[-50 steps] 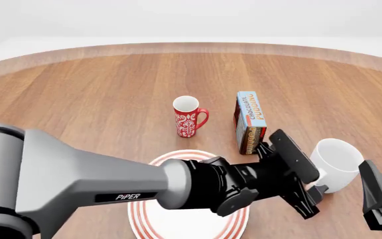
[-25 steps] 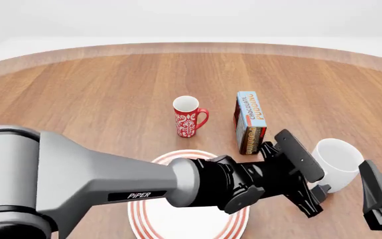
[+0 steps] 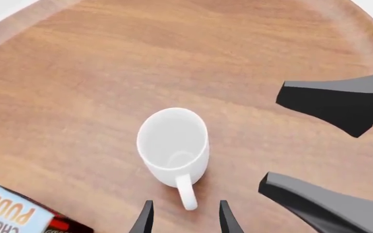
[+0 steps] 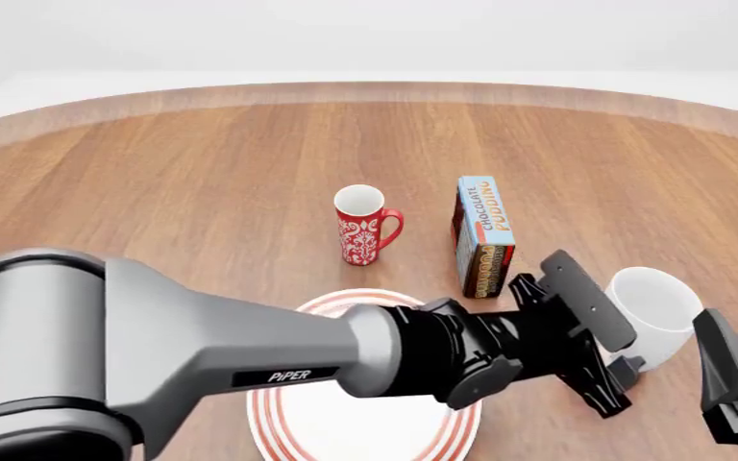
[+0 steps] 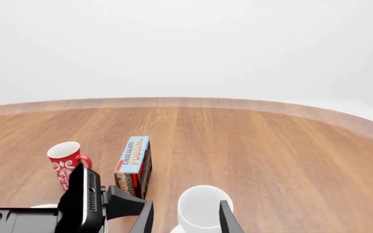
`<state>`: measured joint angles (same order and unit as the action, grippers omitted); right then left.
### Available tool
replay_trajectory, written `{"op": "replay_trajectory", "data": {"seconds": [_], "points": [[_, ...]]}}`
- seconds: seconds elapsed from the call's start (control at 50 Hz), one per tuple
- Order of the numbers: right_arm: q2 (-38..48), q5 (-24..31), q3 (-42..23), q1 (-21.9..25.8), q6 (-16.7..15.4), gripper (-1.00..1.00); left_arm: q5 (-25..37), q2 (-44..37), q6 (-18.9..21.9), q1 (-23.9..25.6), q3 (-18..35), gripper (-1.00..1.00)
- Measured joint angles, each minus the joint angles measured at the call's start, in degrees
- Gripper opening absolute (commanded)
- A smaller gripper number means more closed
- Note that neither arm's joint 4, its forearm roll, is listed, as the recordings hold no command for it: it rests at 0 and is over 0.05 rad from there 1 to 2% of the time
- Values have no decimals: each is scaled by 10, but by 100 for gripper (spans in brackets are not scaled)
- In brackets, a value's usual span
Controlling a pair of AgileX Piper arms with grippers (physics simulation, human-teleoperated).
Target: Pick up the white mug and put it on the plate, and put the chocolate pudding to the right of the plate.
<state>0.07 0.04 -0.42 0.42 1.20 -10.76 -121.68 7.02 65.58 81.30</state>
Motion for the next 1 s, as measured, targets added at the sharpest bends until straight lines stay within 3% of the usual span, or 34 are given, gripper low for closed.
{"op": "replay_trajectory", "data": {"seconds": [1.0], "points": [[-1, 3, -1, 1, 4, 100, 32, -39, -3, 7, 52, 100]]}}
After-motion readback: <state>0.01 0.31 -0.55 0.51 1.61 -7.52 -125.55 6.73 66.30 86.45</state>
